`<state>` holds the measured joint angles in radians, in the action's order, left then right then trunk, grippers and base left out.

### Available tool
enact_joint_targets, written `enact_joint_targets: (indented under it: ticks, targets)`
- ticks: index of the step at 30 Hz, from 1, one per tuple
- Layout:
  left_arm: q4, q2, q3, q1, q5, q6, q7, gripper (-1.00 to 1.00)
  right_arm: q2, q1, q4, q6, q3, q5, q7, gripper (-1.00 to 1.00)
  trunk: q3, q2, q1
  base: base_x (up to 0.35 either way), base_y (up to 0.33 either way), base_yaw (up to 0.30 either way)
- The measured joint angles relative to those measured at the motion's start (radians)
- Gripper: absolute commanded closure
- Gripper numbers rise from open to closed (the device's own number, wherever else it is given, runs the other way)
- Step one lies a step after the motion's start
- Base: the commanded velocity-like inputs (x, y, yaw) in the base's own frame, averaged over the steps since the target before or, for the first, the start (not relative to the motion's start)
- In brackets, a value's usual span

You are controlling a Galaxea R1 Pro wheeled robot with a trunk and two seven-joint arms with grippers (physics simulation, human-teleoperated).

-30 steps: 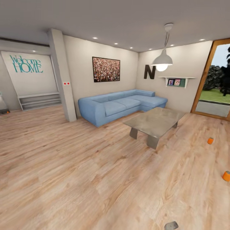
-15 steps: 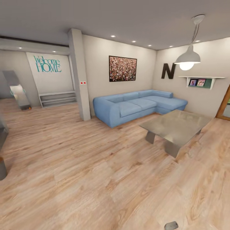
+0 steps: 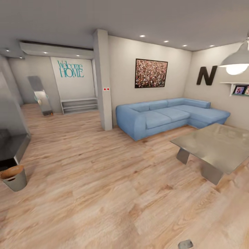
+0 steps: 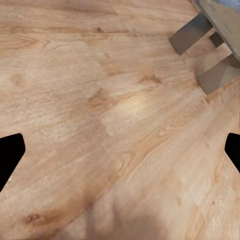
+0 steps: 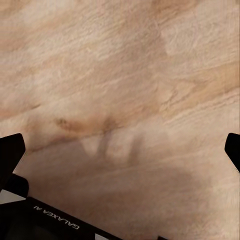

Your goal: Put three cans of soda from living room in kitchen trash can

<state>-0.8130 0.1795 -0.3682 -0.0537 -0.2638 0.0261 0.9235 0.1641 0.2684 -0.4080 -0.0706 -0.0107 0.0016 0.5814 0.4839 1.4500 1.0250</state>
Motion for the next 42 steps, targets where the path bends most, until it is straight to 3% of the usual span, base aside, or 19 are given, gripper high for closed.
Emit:
enact_joint_targets:
  ticks: [42]
  targets:
    - [0.000, 0.000, 0.000, 0.000, 0.000, 0.000, 0.000, -1.00, -0.002, 0.000, 0.001, 0.000, 0.000, 0.000, -0.002, -1.00, 0.020, 0.000, 0.000, 0.333, 0.113, 0.253]
